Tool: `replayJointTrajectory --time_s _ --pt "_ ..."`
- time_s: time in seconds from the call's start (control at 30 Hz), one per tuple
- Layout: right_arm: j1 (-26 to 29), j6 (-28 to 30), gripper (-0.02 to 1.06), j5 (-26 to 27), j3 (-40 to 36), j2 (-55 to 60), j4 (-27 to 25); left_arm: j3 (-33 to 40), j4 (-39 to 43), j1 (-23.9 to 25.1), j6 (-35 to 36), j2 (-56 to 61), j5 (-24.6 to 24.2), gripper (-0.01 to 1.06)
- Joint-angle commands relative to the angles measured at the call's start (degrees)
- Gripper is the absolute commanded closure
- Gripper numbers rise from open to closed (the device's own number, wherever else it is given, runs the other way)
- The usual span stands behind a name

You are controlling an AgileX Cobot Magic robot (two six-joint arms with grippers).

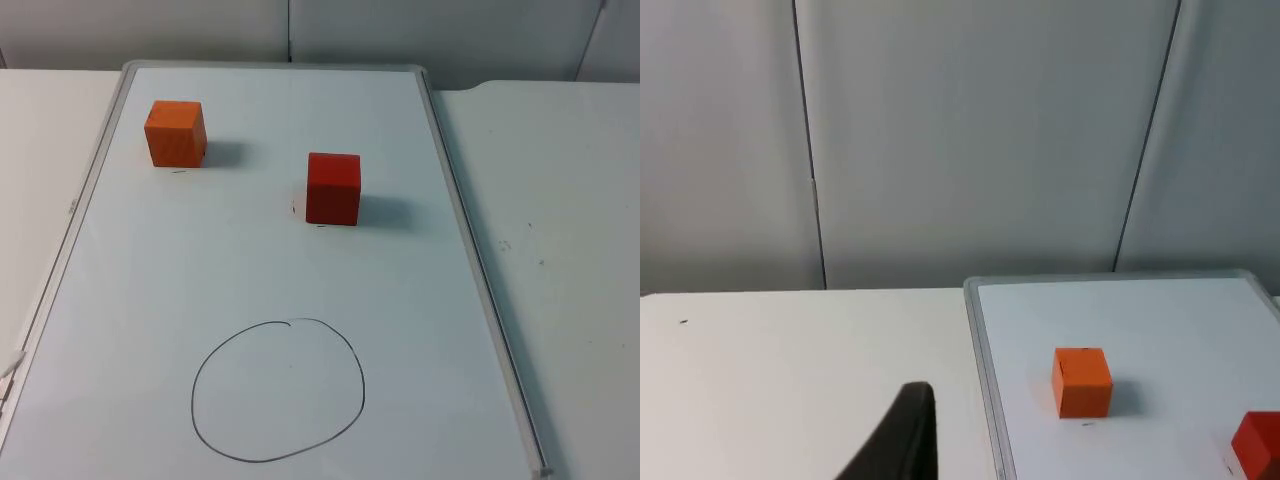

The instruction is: Pick up one cube with the left hand and another cube with the right hand. First place the cube in the right hand at the target position, then stack the cube in the left hand on top.

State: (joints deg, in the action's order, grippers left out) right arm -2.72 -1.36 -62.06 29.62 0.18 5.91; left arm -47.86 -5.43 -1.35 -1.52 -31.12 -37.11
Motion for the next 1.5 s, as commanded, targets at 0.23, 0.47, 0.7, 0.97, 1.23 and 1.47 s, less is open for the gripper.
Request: replayJointTrajectory --time_s 0.23,0.47,0.7,0.97,1.23,1.47 --pt "0.4 -0.1 0.0 0.6 -0.6 -0.2 0.2 -10.1 -1.7 0.1 -3.6 -16.7 3.3 0.0" --pt "0.4 -0.1 0.0 0.6 -0.6 -0.2 0.2 -16.2 -8.3 0.1 -9.7 -31.3 4.5 0.0" --pt "0.4 -0.1 0.0 0.6 -0.6 -0.2 0.2 -21.9 -15.2 -3.8 -18.0 -45.8 5.9 0.0" --pt "0.4 -0.1 0.0 0.6 -0.6 -0.2 0.2 -27.0 -15.2 -9.1 -17.6 -61.3 8.0 0.0" --pt "0.4 -0.1 0.0 0.6 -0.6 -0.2 0.2 -35.0 -14.8 -9.8 -14.0 -78.3 11.4 0.01" --pt "0.4 -0.1 0.0 0.6 -0.6 -0.2 0.2 -44.1 -14.6 -9.8 -11.0 -90.3 9.0 0.01"
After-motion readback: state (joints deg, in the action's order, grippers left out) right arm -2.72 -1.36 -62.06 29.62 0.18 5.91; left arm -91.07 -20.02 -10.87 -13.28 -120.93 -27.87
